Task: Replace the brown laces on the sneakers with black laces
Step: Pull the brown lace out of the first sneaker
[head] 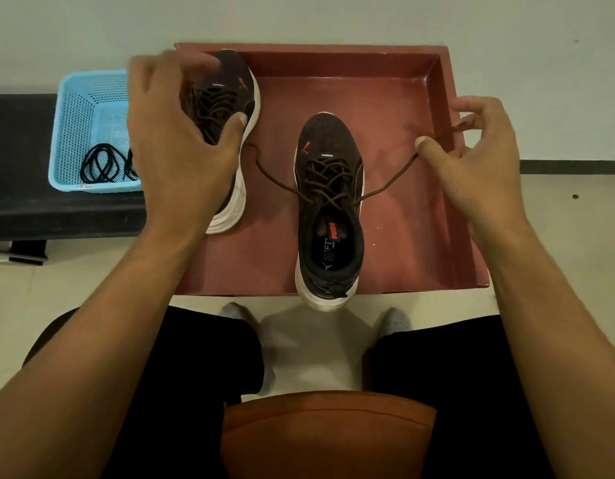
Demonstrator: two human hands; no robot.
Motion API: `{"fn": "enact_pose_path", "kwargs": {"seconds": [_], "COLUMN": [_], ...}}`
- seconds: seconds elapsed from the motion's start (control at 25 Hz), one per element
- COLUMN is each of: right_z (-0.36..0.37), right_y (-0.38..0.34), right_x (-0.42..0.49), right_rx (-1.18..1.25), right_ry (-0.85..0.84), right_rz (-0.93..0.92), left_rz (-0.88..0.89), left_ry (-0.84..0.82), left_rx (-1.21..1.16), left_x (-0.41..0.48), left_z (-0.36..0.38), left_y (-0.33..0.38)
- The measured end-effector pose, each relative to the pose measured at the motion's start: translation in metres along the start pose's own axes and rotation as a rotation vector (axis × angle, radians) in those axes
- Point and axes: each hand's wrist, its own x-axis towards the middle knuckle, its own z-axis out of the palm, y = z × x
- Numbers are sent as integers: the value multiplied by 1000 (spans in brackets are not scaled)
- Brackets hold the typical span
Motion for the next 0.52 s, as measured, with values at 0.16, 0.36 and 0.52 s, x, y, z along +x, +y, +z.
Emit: {"fn": "enact_pose_path", "kwargs": {"seconds": [0.16,0.36,0.52], "right_z": [-2,6,14], "right_y": [-13,-29,-33], "right_x": [-18,-33,-40], "right_rx": [-413,-363,-356], "right_ry": [-16,-328,-504], "right_rz": [-201,-263,-270], "left_rz": [211,343,364], "left_ry": [-401,-608,-597], "left_rx": [23,215,294], "left_x": [-15,-24,-30], "left_z": [15,26,31], "left_y": [22,30,36]}}
